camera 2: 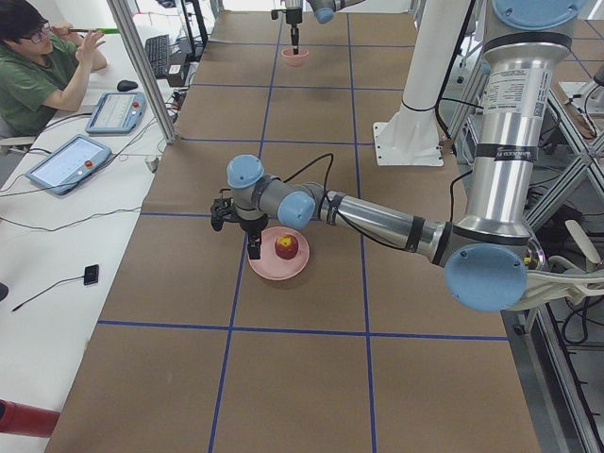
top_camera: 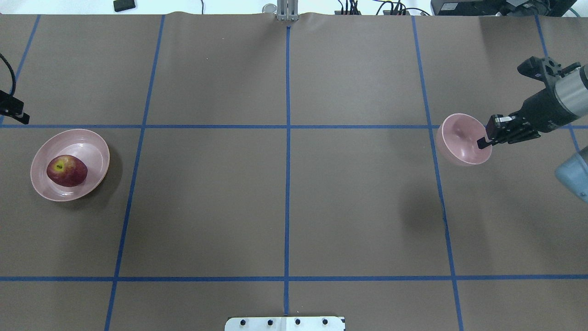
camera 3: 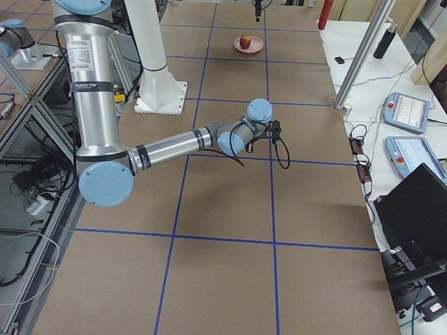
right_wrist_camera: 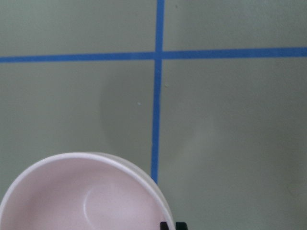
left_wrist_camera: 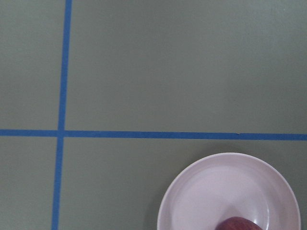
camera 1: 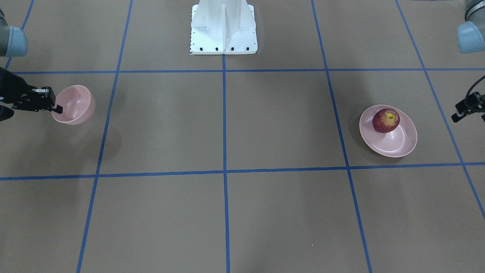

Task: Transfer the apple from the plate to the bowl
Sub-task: 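Drag the bowl toward center with right gripper while left reaches over apple, then slide the bowl farther with right gripper while left grasps the red apple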

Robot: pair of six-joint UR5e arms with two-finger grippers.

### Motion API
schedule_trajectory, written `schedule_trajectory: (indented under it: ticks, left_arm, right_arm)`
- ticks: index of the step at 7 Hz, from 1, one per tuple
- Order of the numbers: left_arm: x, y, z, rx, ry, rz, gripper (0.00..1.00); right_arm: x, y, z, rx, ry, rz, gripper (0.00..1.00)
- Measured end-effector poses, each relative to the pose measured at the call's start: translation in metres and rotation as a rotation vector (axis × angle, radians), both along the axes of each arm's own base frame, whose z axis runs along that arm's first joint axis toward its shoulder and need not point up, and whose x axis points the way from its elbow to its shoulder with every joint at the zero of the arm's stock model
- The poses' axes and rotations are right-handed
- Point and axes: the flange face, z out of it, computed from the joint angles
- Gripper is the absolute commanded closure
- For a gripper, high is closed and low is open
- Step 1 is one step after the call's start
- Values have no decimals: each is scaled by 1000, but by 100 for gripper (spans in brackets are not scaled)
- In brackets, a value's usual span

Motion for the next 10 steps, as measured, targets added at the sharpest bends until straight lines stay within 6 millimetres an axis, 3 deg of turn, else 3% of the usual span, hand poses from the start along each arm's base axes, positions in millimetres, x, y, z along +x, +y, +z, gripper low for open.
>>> schedule_trajectory:
  ticks: [2, 4, 6, 10]
  left_arm:
    - [42, 9, -5, -22, -9, -20, 1]
    - [77, 20, -5, -29, -20, -25, 1]
    - [97, 28, -2, -25, -41, -10, 1]
    - [115, 38, 13, -37, -63, 27, 2]
  right_arm:
    - [-13, -26, -44, -54, 9, 34, 100]
    - [-24, -41, -70, -64, 24, 47, 100]
    - [-37, -45, -85, -68, 29, 55, 100]
    - [-63, -56, -105, -68, 38, 67, 100]
